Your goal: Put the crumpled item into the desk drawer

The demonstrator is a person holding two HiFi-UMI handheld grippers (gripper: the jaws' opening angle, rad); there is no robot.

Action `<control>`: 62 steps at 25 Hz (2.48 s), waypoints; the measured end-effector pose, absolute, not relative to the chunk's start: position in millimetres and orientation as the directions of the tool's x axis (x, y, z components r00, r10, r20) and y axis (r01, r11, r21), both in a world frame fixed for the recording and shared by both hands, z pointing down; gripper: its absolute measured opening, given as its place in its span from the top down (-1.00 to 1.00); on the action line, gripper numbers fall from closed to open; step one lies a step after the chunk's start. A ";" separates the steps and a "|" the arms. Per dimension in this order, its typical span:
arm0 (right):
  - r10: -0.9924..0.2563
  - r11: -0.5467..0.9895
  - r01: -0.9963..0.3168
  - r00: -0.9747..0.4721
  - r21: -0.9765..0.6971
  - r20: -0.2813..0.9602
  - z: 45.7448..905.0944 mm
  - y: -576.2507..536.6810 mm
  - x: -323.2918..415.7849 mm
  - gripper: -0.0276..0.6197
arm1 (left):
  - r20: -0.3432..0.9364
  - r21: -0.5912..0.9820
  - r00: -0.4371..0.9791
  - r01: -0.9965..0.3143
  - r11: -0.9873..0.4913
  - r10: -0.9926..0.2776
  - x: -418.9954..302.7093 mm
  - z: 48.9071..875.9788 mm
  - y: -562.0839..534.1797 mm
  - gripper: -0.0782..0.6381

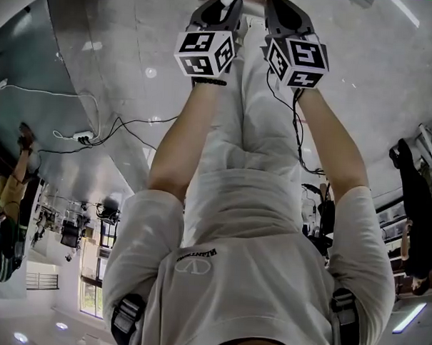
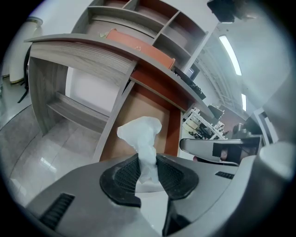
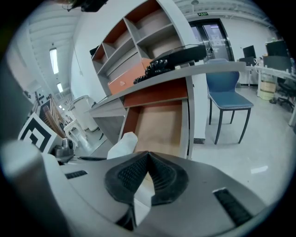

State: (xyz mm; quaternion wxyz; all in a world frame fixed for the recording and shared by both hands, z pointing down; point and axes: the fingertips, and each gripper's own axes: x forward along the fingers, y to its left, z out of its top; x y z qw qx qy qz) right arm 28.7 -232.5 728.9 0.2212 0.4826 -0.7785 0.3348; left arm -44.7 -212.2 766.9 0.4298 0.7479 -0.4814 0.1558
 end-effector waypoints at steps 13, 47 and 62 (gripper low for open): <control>-0.590 0.308 -0.902 -0.432 -0.304 0.683 757.8 -237.1 24.0 0.91 | 0.669 0.494 0.487 -0.856 -0.154 -0.561 -38.2 787.4 -211.2 0.51; -0.575 0.263 -0.917 -0.398 -0.300 0.715 785.3 -241.5 23.8 0.91 | 0.713 0.462 0.452 -0.878 -0.126 -0.537 -41.3 807.1 -212.4 0.51; -0.583 0.238 -0.920 -0.393 -0.313 0.712 783.8 -242.3 30.0 0.91 | 0.747 0.397 0.423 -0.903 -0.166 -0.514 -38.3 810.4 -207.7 0.45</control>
